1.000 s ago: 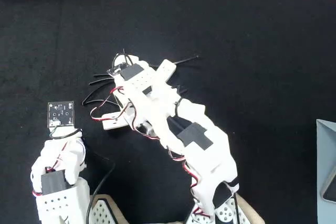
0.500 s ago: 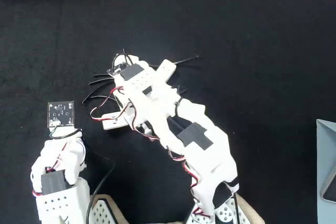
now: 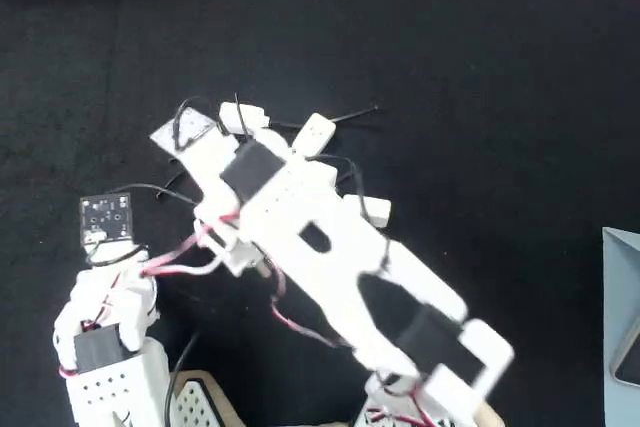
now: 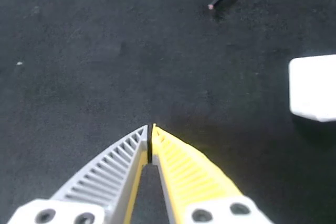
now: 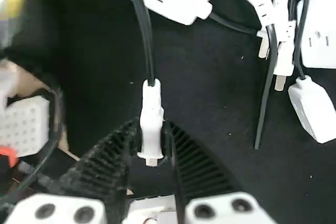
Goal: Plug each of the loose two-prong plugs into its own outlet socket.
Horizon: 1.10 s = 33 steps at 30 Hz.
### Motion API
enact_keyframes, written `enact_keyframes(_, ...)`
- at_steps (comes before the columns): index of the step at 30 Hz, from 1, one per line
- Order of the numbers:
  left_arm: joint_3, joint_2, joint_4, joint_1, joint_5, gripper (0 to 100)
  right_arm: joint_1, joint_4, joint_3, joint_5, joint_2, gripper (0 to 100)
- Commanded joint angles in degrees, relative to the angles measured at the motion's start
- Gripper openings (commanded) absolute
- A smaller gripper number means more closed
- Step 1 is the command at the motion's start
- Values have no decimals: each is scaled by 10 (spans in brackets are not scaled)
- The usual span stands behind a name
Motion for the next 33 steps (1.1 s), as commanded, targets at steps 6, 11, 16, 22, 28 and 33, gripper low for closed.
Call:
enact_keyframes(6,-119,-5,-2,-21,99,30,16,-49,79,-51,-169,11)
enact_keyframes(11,-160,-4,-47,-5,38,30,78,-162,186,-58,-258,11)
enact_keyframes(16,-165,-4,-55,40,-63,30,143,-344,354,-58,-362,11)
enact_keyframes(22,-166,-1,-90,90,-85,30,213,-545,561,-59,-490,11)
enact_keyframes(28,-219,127,-91,144,-100,113,280,-578,609,-84,-564,11)
enact_keyframes(33,-364,372,-80,150,-102,177,287,-578,612,-108,-566,11)
